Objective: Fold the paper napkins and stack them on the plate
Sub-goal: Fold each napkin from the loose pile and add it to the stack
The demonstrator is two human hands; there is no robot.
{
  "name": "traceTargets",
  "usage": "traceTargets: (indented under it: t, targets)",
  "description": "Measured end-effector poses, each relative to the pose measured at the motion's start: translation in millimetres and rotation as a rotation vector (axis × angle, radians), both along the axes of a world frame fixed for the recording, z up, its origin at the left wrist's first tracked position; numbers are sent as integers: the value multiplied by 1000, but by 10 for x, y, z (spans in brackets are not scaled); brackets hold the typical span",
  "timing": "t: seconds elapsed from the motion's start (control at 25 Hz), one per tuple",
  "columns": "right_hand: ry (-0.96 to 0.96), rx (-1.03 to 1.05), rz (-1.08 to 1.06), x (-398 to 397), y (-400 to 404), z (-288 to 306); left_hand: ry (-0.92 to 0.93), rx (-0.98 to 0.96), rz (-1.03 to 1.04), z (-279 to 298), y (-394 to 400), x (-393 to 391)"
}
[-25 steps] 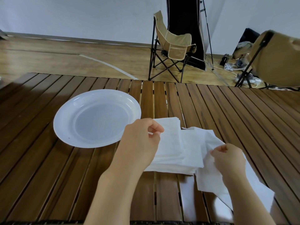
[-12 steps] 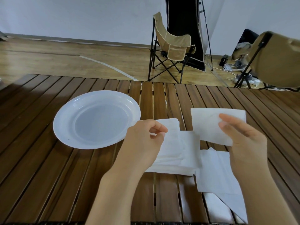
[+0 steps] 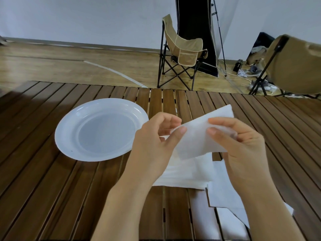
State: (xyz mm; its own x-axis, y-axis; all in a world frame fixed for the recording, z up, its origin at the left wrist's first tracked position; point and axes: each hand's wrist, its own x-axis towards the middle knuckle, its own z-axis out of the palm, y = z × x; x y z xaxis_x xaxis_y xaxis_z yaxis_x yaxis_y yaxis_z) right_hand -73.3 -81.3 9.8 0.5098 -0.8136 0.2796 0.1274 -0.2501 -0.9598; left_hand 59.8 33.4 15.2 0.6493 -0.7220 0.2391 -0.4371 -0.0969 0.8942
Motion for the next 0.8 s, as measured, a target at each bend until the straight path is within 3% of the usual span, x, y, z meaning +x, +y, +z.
traceTargets:
  t: [0.2, 0.48, 0.8]
  targets:
    - [-31, 27, -2, 31, 20, 35, -61, -52, 31, 42, 18, 25]
    - [-76, 91, 39, 30, 5, 23, 30, 139, -132, -24, 2, -27]
    - [-153, 192, 126, 34, 16, 38, 259, -12, -89, 55, 20, -44]
